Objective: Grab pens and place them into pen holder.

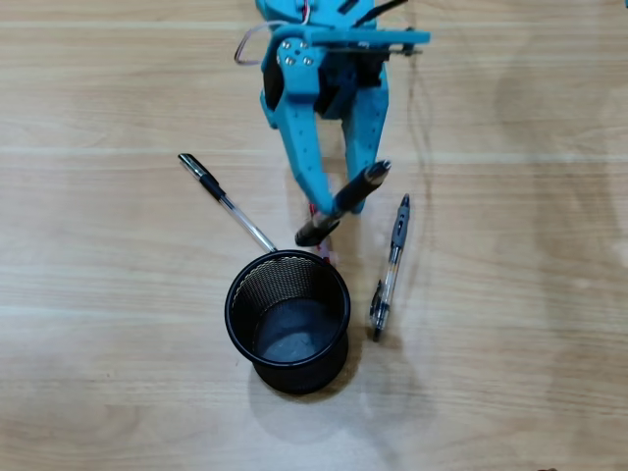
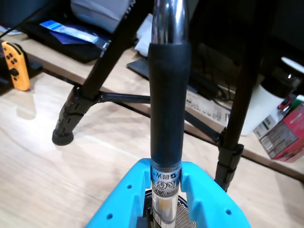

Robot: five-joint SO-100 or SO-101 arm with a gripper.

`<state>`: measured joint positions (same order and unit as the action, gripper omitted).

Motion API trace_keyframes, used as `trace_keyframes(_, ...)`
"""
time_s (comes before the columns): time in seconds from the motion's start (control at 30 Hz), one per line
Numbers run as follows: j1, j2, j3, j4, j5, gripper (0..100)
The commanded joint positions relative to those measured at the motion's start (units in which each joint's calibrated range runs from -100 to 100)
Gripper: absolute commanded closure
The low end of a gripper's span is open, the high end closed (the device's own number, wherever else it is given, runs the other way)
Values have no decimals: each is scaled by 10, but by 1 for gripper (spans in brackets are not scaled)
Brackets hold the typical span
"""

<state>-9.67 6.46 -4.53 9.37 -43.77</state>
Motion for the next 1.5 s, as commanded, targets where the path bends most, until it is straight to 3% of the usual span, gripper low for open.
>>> trace_keyframes(0.0, 24, 13, -4, -39, -11, 98)
trace_keyframes(0.6, 64, 169, -2, -195, -69, 97)
trace_keyframes(0.8, 65, 169, 16, -195, -70, 82)
trace_keyframes(0.87, 63, 164, 25, -195, -70, 82)
trace_keyframes(1.3, 77, -49, 243, -186, -37, 89)
trace_keyframes(1.47, 92, -149, 309, -84, -24, 89)
